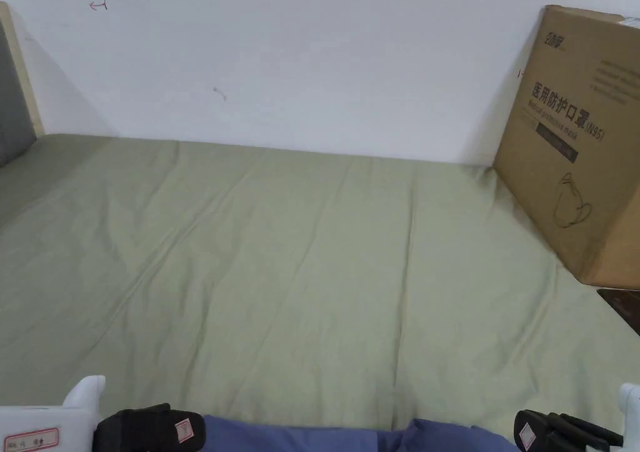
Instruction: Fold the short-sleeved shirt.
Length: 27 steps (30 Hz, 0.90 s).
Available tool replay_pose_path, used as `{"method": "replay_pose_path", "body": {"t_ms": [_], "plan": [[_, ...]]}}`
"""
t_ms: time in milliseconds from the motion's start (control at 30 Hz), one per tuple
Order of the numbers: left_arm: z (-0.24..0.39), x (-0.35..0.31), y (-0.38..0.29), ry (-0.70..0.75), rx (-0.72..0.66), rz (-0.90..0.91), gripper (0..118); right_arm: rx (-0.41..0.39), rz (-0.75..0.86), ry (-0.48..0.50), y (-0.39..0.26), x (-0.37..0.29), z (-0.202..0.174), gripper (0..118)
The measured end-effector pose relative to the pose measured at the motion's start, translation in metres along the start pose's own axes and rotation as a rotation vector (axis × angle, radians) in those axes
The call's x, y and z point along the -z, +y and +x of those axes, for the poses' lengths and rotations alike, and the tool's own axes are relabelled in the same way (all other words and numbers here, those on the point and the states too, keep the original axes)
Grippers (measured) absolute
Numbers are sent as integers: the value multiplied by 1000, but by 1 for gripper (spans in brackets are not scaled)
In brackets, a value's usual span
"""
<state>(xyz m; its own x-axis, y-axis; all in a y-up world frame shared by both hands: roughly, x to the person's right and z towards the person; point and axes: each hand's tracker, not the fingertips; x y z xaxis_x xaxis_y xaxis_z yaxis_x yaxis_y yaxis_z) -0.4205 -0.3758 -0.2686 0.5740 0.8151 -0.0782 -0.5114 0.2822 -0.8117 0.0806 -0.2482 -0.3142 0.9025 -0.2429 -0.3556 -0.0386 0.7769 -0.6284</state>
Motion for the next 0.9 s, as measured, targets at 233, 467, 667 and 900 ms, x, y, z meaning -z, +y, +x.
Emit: {"method": "replay_pose_path", "body": {"t_ms": [233, 467, 667, 900], "plan": [[-54, 57, 3, -292, -186, -62, 118, -12, -59, 1, -1, 11, -15, 0], [-64, 96, -3, -354, -71, -95, 114, -43, -88, 8, 1, 17, -29, 0], [-70, 92, -2, -83, -42, -128, 5, -78, -103, 25, -1, 17, -35, 0], [35, 17, 1, 254, 241, -94, 6, -80, -81, 71, 2, 8, -37, 0]]}}
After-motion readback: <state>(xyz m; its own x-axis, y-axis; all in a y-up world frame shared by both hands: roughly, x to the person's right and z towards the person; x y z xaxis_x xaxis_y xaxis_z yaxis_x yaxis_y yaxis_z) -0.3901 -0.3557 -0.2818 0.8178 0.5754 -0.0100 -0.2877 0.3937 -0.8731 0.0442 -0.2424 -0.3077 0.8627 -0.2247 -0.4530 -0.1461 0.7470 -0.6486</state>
